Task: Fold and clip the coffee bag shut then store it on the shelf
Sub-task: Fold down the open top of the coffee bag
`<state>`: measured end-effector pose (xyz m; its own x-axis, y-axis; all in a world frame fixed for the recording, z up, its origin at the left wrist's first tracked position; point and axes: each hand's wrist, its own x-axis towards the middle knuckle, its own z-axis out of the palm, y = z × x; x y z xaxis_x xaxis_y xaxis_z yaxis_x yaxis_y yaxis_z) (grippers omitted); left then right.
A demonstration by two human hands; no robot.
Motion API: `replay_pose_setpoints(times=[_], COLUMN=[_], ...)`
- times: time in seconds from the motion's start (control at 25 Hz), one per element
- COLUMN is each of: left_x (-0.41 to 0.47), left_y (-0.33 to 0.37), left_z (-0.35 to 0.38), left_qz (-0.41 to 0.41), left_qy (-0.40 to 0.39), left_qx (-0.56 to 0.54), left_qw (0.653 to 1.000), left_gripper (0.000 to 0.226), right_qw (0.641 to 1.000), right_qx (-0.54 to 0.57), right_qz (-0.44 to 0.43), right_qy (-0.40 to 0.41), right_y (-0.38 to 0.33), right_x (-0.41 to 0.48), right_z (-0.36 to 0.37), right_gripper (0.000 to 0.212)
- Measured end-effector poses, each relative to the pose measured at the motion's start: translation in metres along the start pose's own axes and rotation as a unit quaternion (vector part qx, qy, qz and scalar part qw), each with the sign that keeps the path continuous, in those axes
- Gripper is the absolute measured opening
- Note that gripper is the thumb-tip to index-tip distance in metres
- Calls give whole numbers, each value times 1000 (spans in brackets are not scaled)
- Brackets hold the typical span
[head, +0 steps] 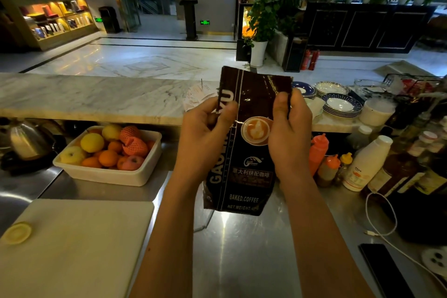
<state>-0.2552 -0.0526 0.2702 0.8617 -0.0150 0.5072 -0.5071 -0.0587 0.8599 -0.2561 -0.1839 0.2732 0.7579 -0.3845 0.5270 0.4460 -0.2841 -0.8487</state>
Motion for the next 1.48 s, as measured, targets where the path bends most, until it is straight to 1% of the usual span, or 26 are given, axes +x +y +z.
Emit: replay_pose_setpoints(times=[0.04,0.12,0.2,0.24,0.28,0.32,0.4,0.52,0.64,0.68,0.8,0.84,0.92,1.0,1.04,1.12,1.16,1.2,1.24,1.28,1.36,1.48], left_x=[0,0,1,1,2,2,2,2,4,5,8,10,12,13,13,12,11,10,9,9,9,9], left_y=[2,0,-6,-7,-8,-8,-7,-5,-5,-5,-7,-8,-8,-10,-9,-7,-5,-4,-3,-2,-2,-1], left_z=[-3,-7,-8,-10,-11,-11,-13,-17,-22,-24,-25,-24,-24,-24,-25,-23,-21,-20,-18,-17,-14,-9], left_qz=[-1,6,-1,-10,-18,-23,-30,-66,-102,-105,-95,-94,-94,-114,-128,-131,-114,-90,-77,-78,-85,-75], left_qy=[-14,-3,28,44,56,63,63,42,-5,-21,-62,-70,-81,-91,-92,-79,-72,-70,-75,-75,-53,-2], left_qx=[-1,-7,-30,-41,-49,-53,-61,-106,-159,-176,-217,-225,-227,-237,-235,-184,-135,-93,-82,-84,-96,-92], left_qw=[1000,1000,999,998,997,996,996,991,982,979,969,967,966,961,959,971,982,989,991,991,990,993], left_gripper=[16,16,18,19,19,18,18,19,21,24,47,48,43,36,33,29,26,18,9,11,28,21], right_qw=[1000,999,994,987,979,972,965,960,952,950,948,946,943,947,950,955,958,961,963,963,961,961], right_qx=[11,27,55,72,87,98,109,170,227,239,252,259,260,244,234,218,211,206,203,206,215,204], right_qz=[2,-7,-1,21,45,61,64,84,105,106,101,105,114,108,101,81,73,66,61,57,55,75], right_qy=[6,-21,-96,-140,-178,-206,-228,-207,-177,-173,-165,-167,-171,-178,-181,-182,-180,-175,-167,-162,-164,-173], right_y=[-1,-5,-6,-5,-2,1,7,10,7,6,7,6,6,6,7,10,10,11,11,10,8,7], right_x=[0,0,3,5,7,8,9,10,14,16,20,20,19,19,19,20,20,20,20,20,19,17], right_z=[1,1,-2,-6,-9,-13,-18,-19,-19,-19,-23,-24,-27,-29,-30,-30,-30,-30,-30,-30,-30,-29], right_gripper=[24,23,16,16,20,25,27,28,29,31,46,50,56,59,58,54,49,45,42,41,37,34])
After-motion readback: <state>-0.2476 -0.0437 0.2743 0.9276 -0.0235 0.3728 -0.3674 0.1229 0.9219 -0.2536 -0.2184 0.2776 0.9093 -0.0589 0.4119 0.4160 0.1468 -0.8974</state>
